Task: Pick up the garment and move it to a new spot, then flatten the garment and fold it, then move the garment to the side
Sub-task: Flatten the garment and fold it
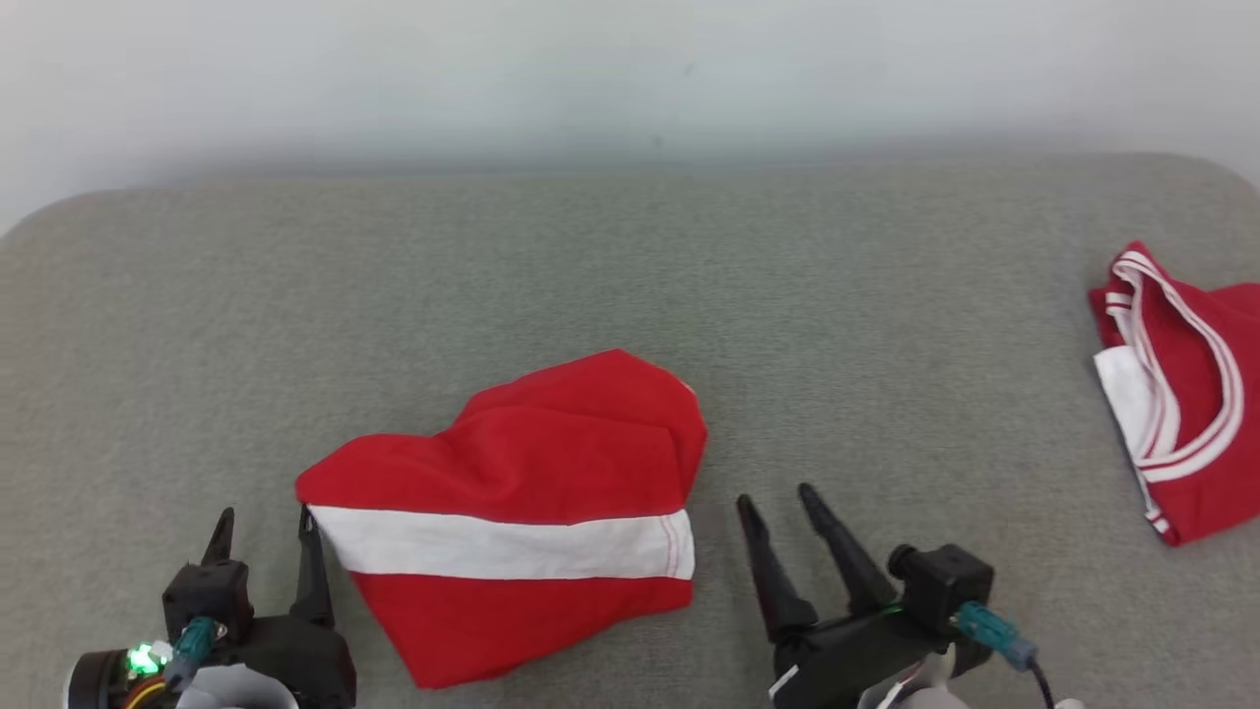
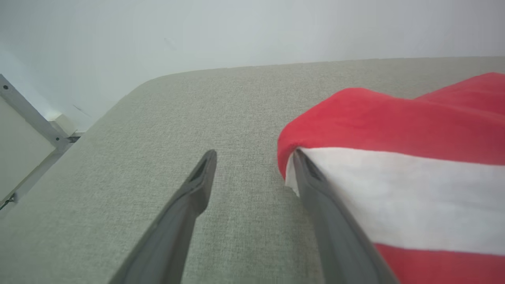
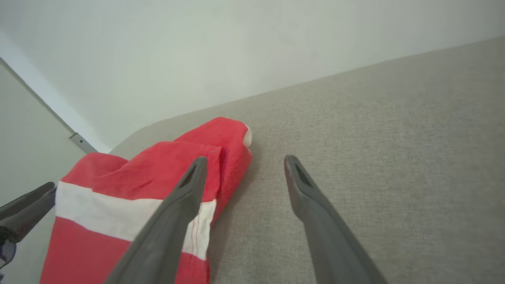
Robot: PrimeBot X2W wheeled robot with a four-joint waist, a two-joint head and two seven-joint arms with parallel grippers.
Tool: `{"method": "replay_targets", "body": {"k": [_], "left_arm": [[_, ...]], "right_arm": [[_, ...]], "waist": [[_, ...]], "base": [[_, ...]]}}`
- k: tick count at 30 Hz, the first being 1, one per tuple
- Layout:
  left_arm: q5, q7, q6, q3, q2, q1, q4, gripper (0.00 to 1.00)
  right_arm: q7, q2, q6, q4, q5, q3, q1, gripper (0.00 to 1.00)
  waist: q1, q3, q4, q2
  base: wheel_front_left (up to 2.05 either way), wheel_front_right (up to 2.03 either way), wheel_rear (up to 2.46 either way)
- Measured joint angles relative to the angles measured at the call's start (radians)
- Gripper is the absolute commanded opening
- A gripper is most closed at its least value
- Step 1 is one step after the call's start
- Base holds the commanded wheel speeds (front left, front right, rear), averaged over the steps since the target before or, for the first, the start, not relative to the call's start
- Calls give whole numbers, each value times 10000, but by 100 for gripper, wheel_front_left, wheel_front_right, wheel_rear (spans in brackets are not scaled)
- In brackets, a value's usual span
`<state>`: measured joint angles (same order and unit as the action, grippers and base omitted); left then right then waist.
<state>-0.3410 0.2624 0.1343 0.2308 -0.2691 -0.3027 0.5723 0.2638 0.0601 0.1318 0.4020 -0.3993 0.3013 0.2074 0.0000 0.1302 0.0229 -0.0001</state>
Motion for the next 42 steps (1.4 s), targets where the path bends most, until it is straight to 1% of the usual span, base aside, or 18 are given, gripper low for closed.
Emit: {"method": "replay_targets", "body": {"k": [3,5,10,14,15,16,17,18,19,23,28,33,34,35,36,37,38,42], "left_arm": [[54,2,82,-297,255,410,-686,100],[182,2,88,-403,399,686,-1014,100],[466,0,-42,-648,805,1003,-1471,100],[706,2,-219,-853,1114,1219,-1726,100],[780,2,-291,-920,1198,1249,-1758,100],[888,2,-305,-972,1264,1253,-1797,100],[949,2,-380,-1039,1331,1257,-1825,100],[984,2,-397,-1083,1394,1277,-1848,100],[1043,2,-466,-1127,1442,1310,-1866,100],[1227,2,-639,-1360,1611,1339,-1883,100],[1427,2,-832,-1586,1774,1338,-1879,100],[1618,2,-1007,-1741,1925,1340,-1893,100],[1653,2,-1053,-1762,1954,1344,-1900,100],[1674,2,-1081,-1783,1979,1349,-1908,100],[1693,2,-1093,-1802,1998,1351,-1919,100],[1722,2,-1106,-1829,2010,1354,-1927,100],[1741,2,-1164,-1862,2023,1358,-1933,100],[1812,2,-1248,-1979,2077,1395,-1937,100]], "right_arm": [[0,169,0,284,-347,585,103,100],[0,286,0,483,-470,782,197,100],[0,418,0,928,-690,1122,429,100],[0,460,0,1317,-853,1471,560,99],[0,462,0,1373,-894,1511,605,89],[0,458,0,1386,-924,1524,630,72],[0,460,0,1398,-930,1536,650,45],[0,462,0,1402,-941,1544,674,20],[0,468,0,1402,-953,1544,703,0],[0,523,0,1415,-982,1480,777,0],[0,608,0,1444,-874,1039,895,0],[0,602,0,1400,-915,982,947,0],[0,598,0,1327,-940,982,918,10],[2,598,0,1246,-989,999,859,10],[0,591,0,1137,-1103,1012,777,44],[0,585,0,1011,-1164,1051,687,71],[2,589,0,953,-1223,1089,583,100],[0,696,0,1039,-1471,1448,293,100]], "waist": [[0,44,307,0],[0,74,508,0],[0,150,919,1],[0,202,1098,1],[0,221,1121,1],[0,240,1136,1],[0,259,1147,1],[0,279,1153,2],[0,299,1156,1],[0,363,1137,1],[0,412,1089,1],[0,404,1091,1],[0,398,1094,2],[0,394,1098,1],[0,388,1102,1],[0,382,1106,1],[0,373,1110,2],[0,347,1119,1]], "base": [[0,0,0],[0,0,0],[0,0,0],[0,0,0],[0,0,0],[0,0,0],[0,0,0],[0,0,0],[0,0,0],[0,0,0],[0,0,0],[0,0,0],[0,0,0],[0,0,0],[0,0,0],[0,0,0],[0,0,0],[0,0,0]]}}
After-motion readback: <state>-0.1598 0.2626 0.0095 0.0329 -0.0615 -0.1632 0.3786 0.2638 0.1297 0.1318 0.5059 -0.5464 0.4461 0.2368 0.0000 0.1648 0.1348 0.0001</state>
